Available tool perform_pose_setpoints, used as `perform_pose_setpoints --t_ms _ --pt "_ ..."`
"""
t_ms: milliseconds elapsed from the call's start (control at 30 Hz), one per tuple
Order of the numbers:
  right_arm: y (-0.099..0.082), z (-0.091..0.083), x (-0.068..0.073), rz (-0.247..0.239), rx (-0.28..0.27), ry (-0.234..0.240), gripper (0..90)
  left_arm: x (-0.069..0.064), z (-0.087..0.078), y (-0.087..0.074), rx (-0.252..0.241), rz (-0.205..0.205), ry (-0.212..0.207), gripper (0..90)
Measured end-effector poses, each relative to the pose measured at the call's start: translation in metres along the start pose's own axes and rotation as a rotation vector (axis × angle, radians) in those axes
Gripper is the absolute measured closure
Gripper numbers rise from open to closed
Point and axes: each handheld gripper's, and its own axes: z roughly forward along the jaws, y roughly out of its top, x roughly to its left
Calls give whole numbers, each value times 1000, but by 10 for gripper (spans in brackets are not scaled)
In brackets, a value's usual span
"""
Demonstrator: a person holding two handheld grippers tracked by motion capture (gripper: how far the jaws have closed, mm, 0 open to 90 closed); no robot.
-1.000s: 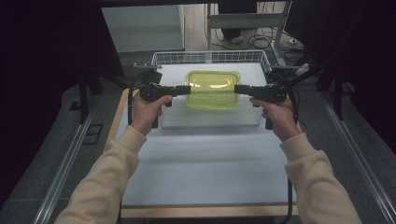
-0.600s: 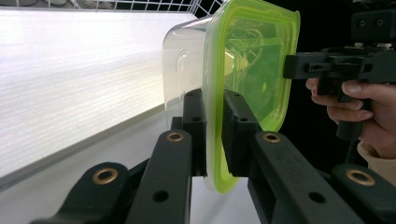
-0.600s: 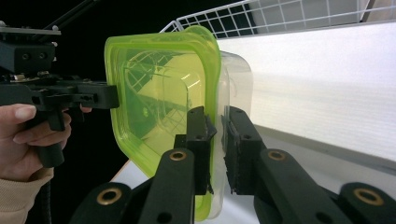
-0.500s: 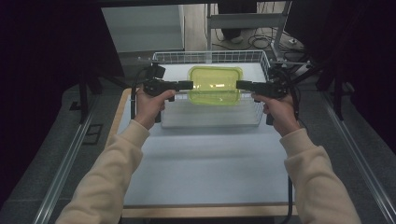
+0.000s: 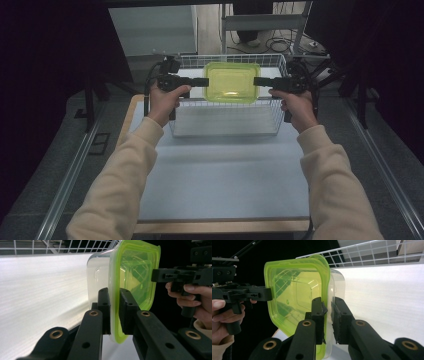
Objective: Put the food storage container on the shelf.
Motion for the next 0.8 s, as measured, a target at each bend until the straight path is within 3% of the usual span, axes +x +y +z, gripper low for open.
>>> perform_pose_setpoints --t_ms 433,633,800 --pt "31 20 -18 57 33 -40 800 22 19 20 -7 -85 -3 812" --pt "36 33 -28 79 59 -85 795 31 31 21 -4 -119 16 810" --pt "38 39 -33 94 40 -87 792 40 35 23 -7 -148 4 806"
